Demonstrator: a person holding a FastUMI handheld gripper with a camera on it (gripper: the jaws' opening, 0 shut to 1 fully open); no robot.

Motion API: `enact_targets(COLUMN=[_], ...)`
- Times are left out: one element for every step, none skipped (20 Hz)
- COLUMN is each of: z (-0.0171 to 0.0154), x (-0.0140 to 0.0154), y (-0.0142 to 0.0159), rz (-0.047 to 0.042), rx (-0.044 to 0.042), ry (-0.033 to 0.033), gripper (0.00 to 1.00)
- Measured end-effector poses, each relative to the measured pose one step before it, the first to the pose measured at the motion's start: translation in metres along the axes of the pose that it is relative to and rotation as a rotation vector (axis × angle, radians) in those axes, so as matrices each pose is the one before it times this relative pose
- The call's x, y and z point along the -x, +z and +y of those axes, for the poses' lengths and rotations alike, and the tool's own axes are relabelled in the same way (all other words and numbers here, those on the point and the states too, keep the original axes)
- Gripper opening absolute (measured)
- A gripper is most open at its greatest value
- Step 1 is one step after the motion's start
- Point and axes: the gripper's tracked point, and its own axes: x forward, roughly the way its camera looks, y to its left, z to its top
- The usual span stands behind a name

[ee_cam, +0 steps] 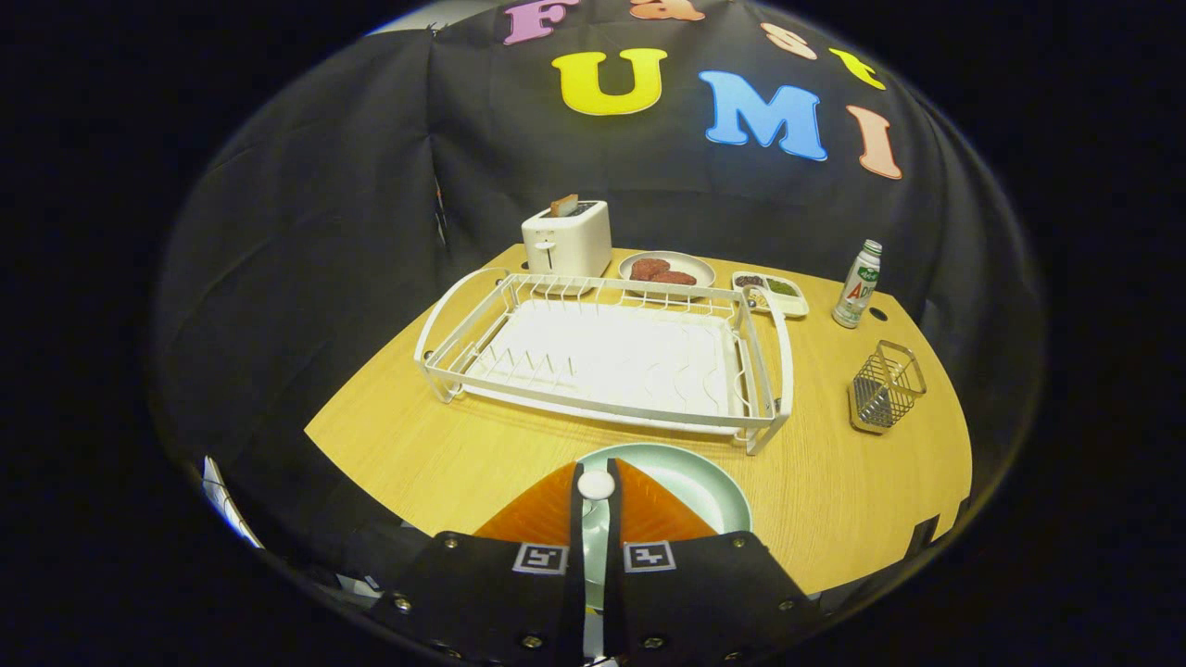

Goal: Take the plate from the dish rack, then take the spoon from the basket and place it into the plate.

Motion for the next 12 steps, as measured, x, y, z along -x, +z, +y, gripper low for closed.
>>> enact_targets(z=[-0.00546,-0.00266,-0.00259,-0.003,-0.00095,-0.00379,-0.00254,-0.00214,-0.00185,-0.00364,-0.0033,-0.00184], x=[-0.00196,0.00001,0.00057,0.00072,-0.00148,-0.00351,0.00427,0.0003,-0.00278,0.00188,-0.00038,-0.00005], y=[0.00466,0.00052,0.00005,0.00152,-0.0006,0.00053,0.00108,0.00115,0.00131,0.00467,0.00194,0.00264], rz=[-0.01161,-0.0001,0.00038,-0.00255,0.00303,-0.00388,-0.00093,-0.00123,-0.00839,-0.01275,-0.0078,-0.00777], rx=[0.001,0.0042,0.00364,0.00296,0.00327,0.00603,0.00515,0.00379,0.00549,0.00575,0.0031,0.0], ry=[-0.00273,-0.00801,-0.00359,-0.00678,-0.00732,-0.01548,-0.00992,-0.00797,-0.01,-0.01408,-0.01224,-0.00543], gripper=[0.08,0.12,0.11,0.13,0.14,0.15,0.16,0.17,0.18,0.22,0.33,0.42])
